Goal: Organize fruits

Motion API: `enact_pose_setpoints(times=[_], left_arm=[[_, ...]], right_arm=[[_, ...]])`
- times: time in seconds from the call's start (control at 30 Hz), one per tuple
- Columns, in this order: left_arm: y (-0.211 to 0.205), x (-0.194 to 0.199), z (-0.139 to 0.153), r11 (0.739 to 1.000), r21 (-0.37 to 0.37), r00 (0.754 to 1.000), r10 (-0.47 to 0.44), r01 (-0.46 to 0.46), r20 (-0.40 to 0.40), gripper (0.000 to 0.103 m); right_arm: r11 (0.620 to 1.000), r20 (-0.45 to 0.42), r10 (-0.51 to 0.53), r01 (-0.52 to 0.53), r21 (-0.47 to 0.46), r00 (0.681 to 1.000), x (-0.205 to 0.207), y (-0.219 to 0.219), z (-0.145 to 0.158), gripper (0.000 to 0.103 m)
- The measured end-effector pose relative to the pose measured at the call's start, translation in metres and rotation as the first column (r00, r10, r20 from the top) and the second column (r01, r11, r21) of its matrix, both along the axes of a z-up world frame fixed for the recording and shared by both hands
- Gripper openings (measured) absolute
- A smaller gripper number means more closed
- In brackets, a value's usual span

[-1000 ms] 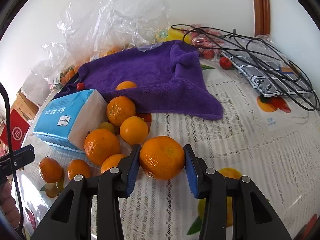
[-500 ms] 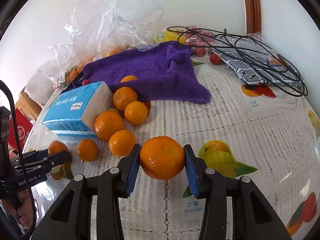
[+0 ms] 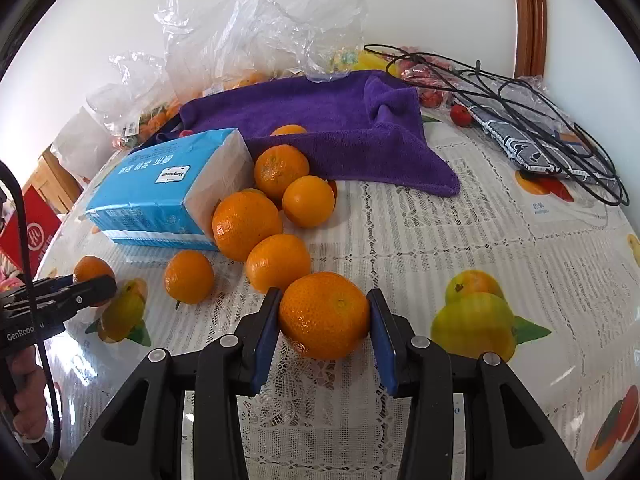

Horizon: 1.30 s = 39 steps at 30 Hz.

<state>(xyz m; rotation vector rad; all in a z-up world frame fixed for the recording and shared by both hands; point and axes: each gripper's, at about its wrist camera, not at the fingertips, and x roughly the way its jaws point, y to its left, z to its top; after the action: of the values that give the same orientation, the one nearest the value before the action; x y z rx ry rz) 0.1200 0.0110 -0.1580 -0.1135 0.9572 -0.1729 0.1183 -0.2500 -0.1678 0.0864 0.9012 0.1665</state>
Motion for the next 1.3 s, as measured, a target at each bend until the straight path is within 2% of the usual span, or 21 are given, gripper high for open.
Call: enact_pose_setpoints(times=[0.2,0.47,0.57,0.87,1.3], left_arm=[[0.004,-0.001,0.005,1.0,-0.016,1.0,-0.01,0.01,0.014,0.041],[0.008,0.006,0.029,1.0,-0.013,0.998,-0.008,0.009,0.06,0.041],[0.008,0.015,0.04,1.0,-0.007,0.997,-0.006,0.007,0.079,0.041],[0.008,0.045,0.064,1.0,0.013,0.99,-0.004,0.003,0.139,0.041],[0.011,0.105,0.07,1.0,-0.011,0.99,0.007,-0.005,0.143,0.041]], right_arm=[[1.0,0.011,-0.007,0.007,0.021,1.0,-0.002,-0.001,0.01,0.042],[1.0,0.08,-0.012,0.01,0.016,0.997,0.004,0.004,0.04,0.042],[0.999,0.093,-0.001,-0.003,0.038,0.996,0.018,0.009,0.051,0.042],[0.999,0.167,0.038,-0.043,0.028,0.985,0.054,0.036,0.077,0.042],[0.997,0.204,0.051,-0.06,0.039,0.978,0.113,0.05,0.086,0.042]])
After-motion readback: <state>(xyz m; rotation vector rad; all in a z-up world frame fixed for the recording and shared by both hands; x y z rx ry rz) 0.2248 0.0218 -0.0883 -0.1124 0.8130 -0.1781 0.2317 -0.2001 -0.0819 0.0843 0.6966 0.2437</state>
